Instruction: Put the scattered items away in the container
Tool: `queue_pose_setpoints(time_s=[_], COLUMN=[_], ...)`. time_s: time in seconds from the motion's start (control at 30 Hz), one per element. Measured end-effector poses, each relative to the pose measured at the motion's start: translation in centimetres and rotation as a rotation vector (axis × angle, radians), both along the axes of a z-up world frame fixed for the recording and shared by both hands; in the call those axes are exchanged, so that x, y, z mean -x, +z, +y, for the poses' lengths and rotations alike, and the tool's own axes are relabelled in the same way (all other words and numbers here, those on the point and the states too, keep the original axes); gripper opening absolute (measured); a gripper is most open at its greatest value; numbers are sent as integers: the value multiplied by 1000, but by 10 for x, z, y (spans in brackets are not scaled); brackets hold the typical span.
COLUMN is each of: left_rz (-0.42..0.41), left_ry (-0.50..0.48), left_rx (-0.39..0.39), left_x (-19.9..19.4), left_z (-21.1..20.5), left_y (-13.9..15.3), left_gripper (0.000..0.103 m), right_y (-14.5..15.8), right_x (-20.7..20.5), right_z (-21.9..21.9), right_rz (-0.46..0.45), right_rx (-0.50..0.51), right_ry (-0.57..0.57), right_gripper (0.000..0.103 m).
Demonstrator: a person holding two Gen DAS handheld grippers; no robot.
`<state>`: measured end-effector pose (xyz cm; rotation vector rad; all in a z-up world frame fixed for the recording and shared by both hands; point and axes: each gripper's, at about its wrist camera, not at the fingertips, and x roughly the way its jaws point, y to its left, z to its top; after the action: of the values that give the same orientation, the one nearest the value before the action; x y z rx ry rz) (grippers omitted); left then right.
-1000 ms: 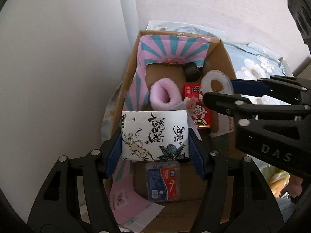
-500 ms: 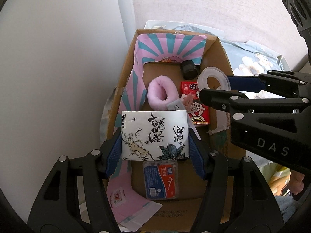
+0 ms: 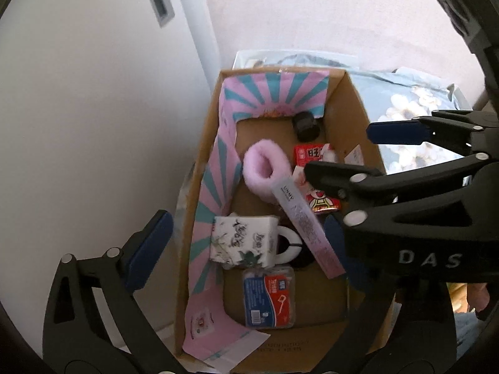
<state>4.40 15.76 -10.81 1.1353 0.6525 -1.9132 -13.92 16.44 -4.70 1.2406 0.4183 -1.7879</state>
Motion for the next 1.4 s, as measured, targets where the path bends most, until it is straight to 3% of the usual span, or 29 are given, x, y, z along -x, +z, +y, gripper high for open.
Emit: queue_pose_setpoints(time_s=[0.7,1.4], left_rz=[22,37], left_ry=[-38,-143], left_rx=[-38,-66], left_x=[0,32], left_z=[-5,5], left_y=[6,46], left_gripper=[98,98], right_y=[7,47], right_x=[0,19], right_z=[-4,62], right_rz=[13,45], right_rx=[-7,-54], right_ry=[-44,-336], right_gripper=[71,71])
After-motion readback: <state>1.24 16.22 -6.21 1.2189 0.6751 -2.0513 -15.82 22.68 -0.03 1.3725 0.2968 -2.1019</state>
